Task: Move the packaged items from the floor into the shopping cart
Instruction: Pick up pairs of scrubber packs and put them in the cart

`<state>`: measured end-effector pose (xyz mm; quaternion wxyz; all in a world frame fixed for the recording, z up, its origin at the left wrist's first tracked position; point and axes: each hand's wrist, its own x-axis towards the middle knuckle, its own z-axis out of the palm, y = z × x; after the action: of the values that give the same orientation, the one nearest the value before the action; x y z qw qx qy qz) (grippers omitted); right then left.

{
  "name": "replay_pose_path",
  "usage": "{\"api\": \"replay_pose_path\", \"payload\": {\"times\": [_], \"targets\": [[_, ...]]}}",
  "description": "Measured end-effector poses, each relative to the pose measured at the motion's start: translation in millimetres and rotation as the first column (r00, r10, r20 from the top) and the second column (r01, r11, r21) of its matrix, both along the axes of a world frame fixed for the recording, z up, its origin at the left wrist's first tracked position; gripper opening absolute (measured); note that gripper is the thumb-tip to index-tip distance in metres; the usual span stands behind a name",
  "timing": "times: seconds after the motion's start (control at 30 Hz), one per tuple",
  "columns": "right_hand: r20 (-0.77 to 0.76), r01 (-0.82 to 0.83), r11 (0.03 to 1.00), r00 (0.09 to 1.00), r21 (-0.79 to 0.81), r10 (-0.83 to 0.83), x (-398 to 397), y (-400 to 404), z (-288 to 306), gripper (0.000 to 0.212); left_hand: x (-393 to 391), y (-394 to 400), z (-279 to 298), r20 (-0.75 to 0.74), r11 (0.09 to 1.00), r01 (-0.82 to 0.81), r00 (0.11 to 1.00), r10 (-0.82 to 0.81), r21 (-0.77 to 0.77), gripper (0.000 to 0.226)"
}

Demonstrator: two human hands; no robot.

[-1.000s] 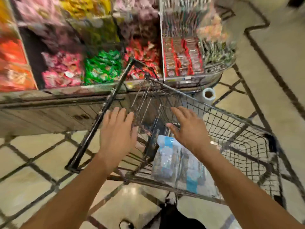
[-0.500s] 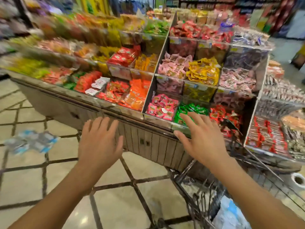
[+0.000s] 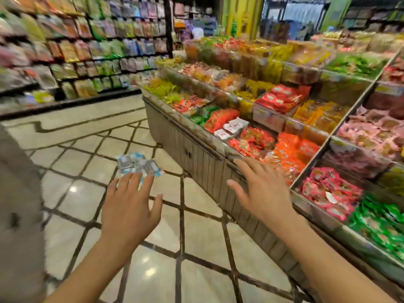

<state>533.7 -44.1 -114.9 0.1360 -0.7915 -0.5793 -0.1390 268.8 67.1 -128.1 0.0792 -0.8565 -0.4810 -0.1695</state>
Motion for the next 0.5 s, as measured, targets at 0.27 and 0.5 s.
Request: {"api": "replay_pose_path", "payload": {"times": [0.27,0.5], "targets": [[-0.082,-0.195,0.979,0.977,0.051,0.199,13,182,-23,0.061,6,130,4,0.019,0.987,-0.147,0.989,0.146,0.057,0.060],[-0.110,-0.277,0.959,0.953,0.066,0.283,21,314,-26,0.056,10,232,0,0.045,0.971,-0.216,0.976,0.213,0.099,0.054]]}}
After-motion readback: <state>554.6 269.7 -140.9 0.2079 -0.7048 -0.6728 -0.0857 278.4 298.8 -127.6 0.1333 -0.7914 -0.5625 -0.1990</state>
